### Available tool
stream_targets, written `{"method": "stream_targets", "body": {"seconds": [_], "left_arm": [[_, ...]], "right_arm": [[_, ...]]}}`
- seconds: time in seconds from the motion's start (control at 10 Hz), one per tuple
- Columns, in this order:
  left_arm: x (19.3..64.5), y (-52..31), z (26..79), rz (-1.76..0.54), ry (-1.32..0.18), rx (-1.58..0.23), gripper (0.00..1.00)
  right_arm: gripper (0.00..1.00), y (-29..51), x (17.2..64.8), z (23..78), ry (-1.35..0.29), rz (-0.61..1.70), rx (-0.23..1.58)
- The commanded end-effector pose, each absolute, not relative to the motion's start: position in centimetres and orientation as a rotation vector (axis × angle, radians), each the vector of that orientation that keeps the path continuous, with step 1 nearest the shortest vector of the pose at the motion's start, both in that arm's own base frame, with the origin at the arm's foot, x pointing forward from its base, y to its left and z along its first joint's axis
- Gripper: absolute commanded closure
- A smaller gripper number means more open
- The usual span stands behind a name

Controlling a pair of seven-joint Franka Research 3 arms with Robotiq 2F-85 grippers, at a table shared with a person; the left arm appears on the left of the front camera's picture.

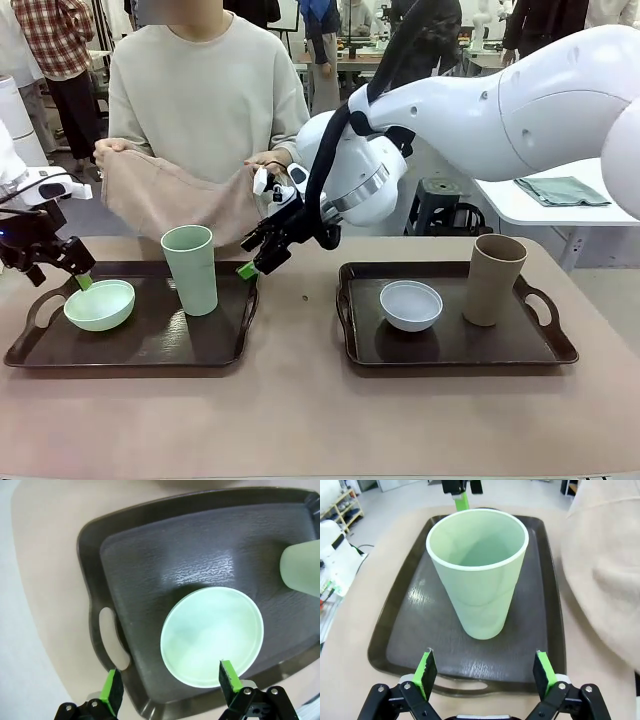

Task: Set up a tray with a mat and arrange the tableware.
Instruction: Pick up the Picnic Bowl and Reusable plastic cup from the Handle tray in front of the human's position and hold them in the air.

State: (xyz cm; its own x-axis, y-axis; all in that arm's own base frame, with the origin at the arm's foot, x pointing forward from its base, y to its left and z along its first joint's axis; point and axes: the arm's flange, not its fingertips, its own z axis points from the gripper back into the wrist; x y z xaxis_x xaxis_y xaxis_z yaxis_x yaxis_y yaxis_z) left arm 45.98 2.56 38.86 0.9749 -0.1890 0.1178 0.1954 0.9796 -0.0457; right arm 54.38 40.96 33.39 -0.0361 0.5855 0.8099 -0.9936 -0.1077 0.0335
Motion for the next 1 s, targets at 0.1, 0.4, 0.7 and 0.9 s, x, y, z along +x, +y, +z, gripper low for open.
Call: {"method": "stream_targets", "body": {"seconds": [0.1,0.4,0.7,0.9], "left_arm": [[46.4,2.5,38.1,-0.183,-0.111,-0.03,0.0],[46.9,2.7,37.2,-0.204,-0.135,0.006,0.0],[46.5,2.2,36.3,-0.282,-0.157,0.002,0.0],[46.2,2.2,35.9,-0.305,-0.17,0.003,0.0]], "right_arm": [[0.0,42.7,54.2,32.1,-0.697,1.558,0.863],[0.0,44.3,54.1,31.5,-0.691,1.589,0.842],[0.0,46.0,54.7,30.0,-0.682,1.619,0.834],[0.0,47.1,55.0,29.3,-0.653,1.626,0.856]]}}
